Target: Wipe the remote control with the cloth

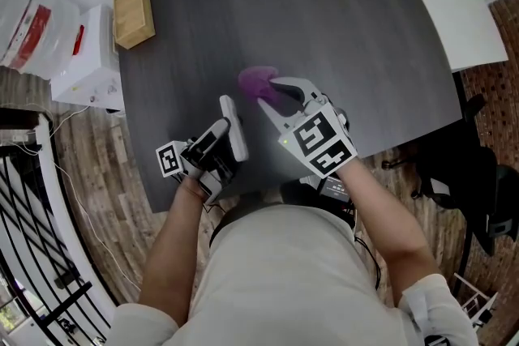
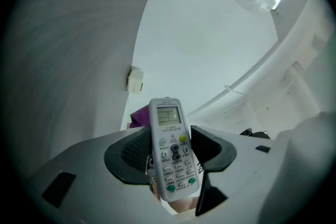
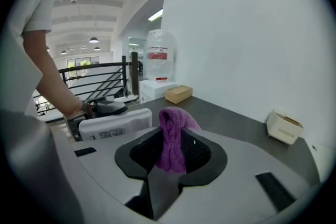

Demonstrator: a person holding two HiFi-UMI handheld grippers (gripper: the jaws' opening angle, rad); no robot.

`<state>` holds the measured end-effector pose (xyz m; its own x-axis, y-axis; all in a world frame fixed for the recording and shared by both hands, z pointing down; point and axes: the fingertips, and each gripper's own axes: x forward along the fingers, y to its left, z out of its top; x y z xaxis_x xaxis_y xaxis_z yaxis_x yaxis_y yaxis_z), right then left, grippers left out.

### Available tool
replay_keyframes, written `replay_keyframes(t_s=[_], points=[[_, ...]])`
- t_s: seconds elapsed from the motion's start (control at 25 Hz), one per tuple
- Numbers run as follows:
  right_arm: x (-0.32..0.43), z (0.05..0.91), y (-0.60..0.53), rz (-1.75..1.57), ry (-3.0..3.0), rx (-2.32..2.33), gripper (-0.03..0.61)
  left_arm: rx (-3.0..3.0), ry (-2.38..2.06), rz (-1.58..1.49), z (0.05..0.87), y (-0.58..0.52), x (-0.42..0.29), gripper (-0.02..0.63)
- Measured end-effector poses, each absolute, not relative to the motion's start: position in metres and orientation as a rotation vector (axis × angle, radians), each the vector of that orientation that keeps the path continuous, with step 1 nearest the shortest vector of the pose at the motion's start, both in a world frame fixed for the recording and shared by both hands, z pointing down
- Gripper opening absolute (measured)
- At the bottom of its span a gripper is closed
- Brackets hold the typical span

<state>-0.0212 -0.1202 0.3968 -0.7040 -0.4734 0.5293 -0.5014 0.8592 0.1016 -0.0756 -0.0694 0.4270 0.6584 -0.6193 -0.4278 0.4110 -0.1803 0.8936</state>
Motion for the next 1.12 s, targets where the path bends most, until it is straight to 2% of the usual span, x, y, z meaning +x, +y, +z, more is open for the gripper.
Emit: replay_keyframes(t_s=[0.4,1.12], points=[[-0.062,0.391,-0.095,0.206,-2.595,0.531,0.106,1.505,-0.184,-0.938,0.418,-0.076,-0.076,0.232],[-0.039,0.390,-0.064,0.080,-2.528,0.473,0.106,1.579,-0.217,-0.855,0.418,-0.072,-0.065,0.227]])
